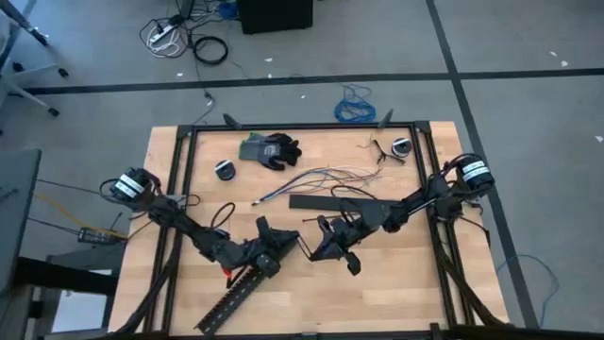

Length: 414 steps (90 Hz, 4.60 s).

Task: Ziptie cables
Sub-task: Insert the black zip tie into the locking head

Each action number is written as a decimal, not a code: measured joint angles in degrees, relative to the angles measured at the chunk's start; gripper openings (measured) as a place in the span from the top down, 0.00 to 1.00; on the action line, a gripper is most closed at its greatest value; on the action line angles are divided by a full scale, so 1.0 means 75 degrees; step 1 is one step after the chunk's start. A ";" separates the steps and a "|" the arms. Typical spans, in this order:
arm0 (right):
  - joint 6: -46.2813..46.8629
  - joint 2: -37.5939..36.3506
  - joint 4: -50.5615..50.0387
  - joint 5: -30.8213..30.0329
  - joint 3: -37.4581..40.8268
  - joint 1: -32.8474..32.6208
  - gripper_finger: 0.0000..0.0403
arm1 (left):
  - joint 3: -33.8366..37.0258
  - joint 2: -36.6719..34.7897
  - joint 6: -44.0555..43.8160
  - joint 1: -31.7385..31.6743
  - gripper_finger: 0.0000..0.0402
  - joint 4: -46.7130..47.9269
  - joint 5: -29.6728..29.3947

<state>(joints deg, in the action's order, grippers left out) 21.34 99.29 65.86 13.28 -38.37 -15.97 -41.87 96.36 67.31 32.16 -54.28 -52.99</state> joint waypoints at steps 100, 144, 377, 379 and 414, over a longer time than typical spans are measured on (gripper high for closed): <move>0.0556 0.0000 -0.0051 0.0347 0.0000 0.0347 1.00 | 0.0000 0.0000 -0.0067 -0.0137 1.00 0.0003 0.0503; 0.1552 0.0000 -0.0203 0.0511 0.0001 0.0557 1.00 | 0.0000 0.0000 -0.0026 -0.0137 1.00 0.0009 0.0498; -0.4238 -0.1899 -0.2887 0.0007 0.0000 0.1416 0.59 | -0.0009 -0.0006 -0.4654 0.0152 1.00 0.0039 -0.1985; -0.4365 -0.1903 -0.2874 -0.0074 0.0000 0.1387 0.59 | -0.0009 -0.0006 -0.4946 0.0137 1.00 0.0029 -0.1972; -0.5759 -0.1896 -0.1964 -0.1231 0.0000 0.1044 0.62 | -0.0006 -0.0006 -0.9302 -0.0366 1.00 0.1436 -0.0741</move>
<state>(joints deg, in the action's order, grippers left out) -21.85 85.06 51.13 4.04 -38.37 -8.13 -41.91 96.31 -2.45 29.42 -43.51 -58.55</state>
